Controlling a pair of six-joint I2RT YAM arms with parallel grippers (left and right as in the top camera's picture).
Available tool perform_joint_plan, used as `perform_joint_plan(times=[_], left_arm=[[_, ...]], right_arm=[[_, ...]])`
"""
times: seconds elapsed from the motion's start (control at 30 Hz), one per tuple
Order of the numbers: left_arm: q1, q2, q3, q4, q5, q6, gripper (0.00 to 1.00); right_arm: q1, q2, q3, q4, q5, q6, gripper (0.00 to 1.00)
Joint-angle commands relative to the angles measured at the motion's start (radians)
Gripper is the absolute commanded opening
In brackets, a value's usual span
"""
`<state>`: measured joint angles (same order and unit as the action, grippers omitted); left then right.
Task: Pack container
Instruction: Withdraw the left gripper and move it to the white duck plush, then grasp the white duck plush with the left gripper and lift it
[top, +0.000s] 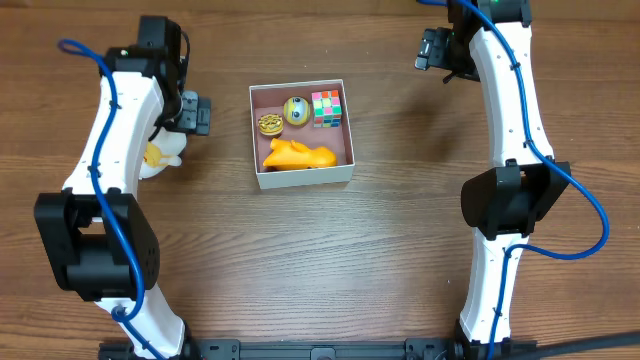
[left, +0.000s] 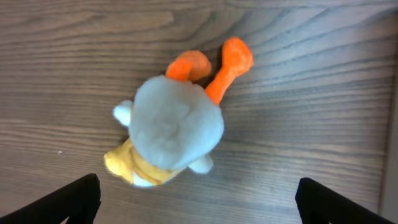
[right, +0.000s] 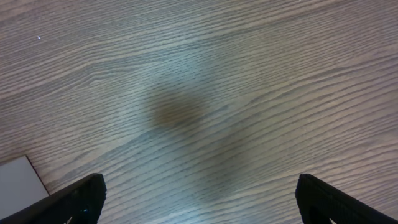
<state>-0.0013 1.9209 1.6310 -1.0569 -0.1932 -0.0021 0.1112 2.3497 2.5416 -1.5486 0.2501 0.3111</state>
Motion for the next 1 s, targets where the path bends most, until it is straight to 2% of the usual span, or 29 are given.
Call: perform_joint_plan(times=[0.0, 0.23, 0.3, 0.37, 0.43, 0.47, 0.63, 0.73, 0.97], left_arm=[[0.025, 0.011, -0.08, 0.07, -0.02, -0.005, 1.0], [0.082, 0.016, -0.105, 0.204, -0.011, 0.059, 1.0], [0.093, 0.021, -0.105, 0.223, 0.03, 0.081, 0.99], [0.095, 0.033, -0.105, 0.232, 0.05, 0.085, 0.91], [0.095, 0.049, -0.105, 0.231, 0.062, 0.085, 0.75], [0.095, 0.059, -0.105, 0.229, 0.065, 0.084, 0.73], [0.094, 0.119, -0.105, 0.219, 0.082, 0.084, 0.78], [0.094, 0.127, -0.105, 0.217, 0.087, 0.084, 0.76], [0.094, 0.127, -0.105, 0.215, 0.09, 0.065, 0.33]], right_arm=[[0.002, -0.013, 0.024, 0.003, 0.006, 0.008, 1.0], [0.002, -0.013, 0.024, 0.003, 0.006, 0.008, 1.0], [0.002, -0.013, 0.024, 0.002, 0.006, 0.008, 1.0], [0.002, -0.013, 0.024, 0.002, 0.006, 0.008, 1.0], [0.002, -0.014, 0.024, 0.002, 0.006, 0.008, 1.0], [0.002, -0.013, 0.024, 0.003, 0.006, 0.008, 1.0], [0.002, -0.013, 0.024, 0.002, 0.006, 0.008, 1.0], [0.002, -0.013, 0.024, 0.002, 0.006, 0.008, 1.0], [0.002, -0.013, 0.024, 0.002, 0.006, 0.008, 1.0]])
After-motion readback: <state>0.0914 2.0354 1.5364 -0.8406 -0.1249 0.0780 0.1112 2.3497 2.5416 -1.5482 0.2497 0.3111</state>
